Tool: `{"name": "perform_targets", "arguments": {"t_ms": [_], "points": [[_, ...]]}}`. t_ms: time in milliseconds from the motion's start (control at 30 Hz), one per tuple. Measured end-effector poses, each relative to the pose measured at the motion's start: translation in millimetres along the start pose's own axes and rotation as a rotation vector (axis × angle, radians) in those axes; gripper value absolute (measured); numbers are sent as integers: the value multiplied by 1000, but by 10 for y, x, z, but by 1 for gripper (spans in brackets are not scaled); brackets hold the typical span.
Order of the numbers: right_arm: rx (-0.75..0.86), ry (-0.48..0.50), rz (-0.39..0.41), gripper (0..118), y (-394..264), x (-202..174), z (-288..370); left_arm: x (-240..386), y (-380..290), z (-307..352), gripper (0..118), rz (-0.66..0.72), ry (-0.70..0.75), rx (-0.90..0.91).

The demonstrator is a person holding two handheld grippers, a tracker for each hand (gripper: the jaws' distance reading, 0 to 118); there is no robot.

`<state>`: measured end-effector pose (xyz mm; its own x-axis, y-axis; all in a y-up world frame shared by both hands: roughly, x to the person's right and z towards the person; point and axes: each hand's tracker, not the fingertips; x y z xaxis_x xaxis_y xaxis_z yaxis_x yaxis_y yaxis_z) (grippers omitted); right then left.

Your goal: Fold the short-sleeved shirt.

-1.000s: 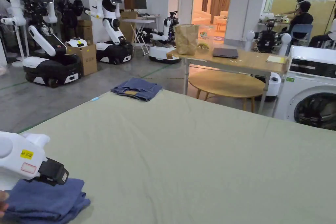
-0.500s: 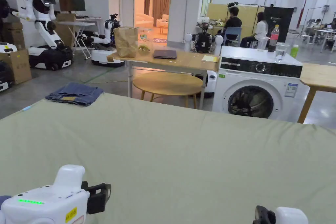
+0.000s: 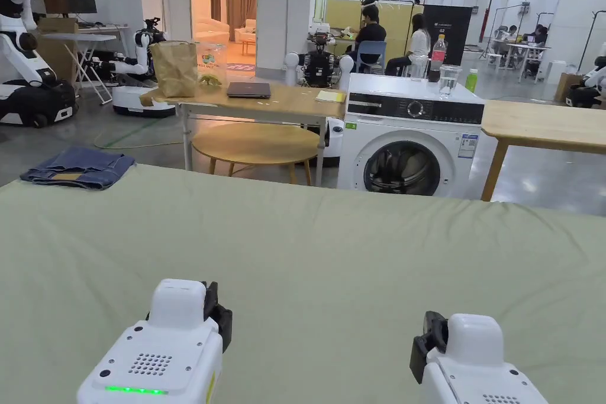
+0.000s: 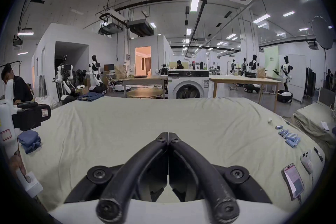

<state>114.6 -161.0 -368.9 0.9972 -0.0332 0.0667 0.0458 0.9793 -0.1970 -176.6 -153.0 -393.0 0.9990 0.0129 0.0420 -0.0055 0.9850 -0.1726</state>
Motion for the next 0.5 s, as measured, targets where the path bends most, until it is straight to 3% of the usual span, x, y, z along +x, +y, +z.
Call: {"name": "perform_targets", "arguments": {"t_ms": [367,500], "points": [[35,-28,-5,0,37,-105,54,-10,2,63,0,40,-50,27],[45,-32,31,0,21,-177,78,-36,8,55,0,59,-41,31]]}}
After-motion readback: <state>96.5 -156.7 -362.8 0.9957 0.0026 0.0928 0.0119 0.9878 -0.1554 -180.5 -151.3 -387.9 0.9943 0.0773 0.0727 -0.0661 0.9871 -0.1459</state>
